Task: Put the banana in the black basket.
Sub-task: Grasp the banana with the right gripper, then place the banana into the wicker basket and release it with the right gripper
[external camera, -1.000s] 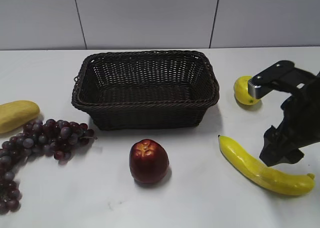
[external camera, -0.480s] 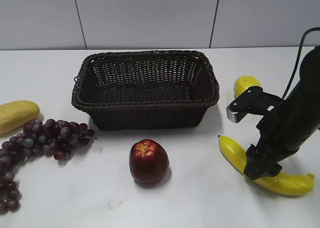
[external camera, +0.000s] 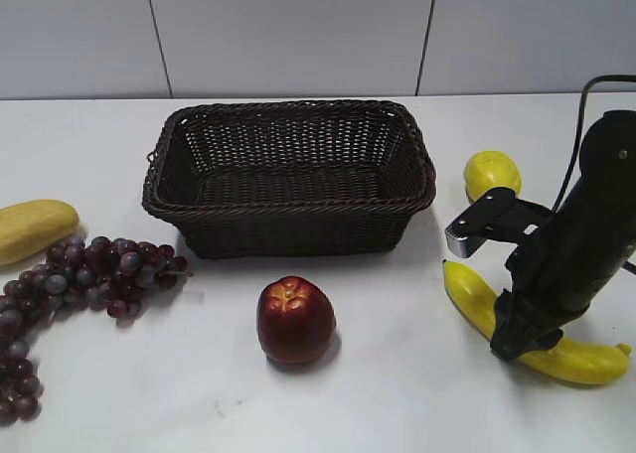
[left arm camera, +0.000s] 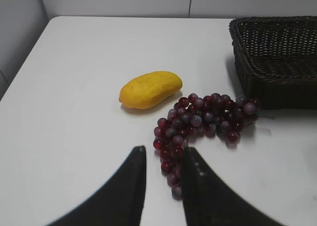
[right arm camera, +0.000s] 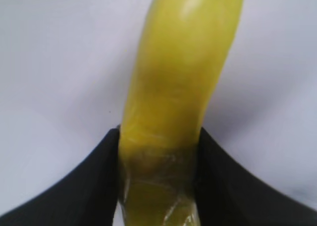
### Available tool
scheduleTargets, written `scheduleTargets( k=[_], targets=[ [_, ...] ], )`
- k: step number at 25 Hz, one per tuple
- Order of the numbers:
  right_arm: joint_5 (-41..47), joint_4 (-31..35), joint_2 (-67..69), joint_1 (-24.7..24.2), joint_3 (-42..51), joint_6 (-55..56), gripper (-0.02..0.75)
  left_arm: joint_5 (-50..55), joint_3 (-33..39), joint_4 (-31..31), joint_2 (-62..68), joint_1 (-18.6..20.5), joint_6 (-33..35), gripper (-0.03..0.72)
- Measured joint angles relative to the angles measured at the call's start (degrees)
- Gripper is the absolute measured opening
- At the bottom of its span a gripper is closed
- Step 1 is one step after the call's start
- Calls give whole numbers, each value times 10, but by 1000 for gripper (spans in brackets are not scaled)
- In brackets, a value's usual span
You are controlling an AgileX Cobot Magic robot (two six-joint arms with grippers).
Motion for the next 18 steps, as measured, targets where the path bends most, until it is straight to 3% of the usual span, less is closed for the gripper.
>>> scheduleTargets(
  k=[8,13,18],
  targets=[
    [136,-1,-80,0,-56,13,314,0,0,0,0,0,0,237],
    [260,-9,-120,0,-193,-32,314,0,0,0,0,0,0,237],
    [319,-25,-84,0,-368,-52,314,0,0,0,0,0,0,237]
  ],
)
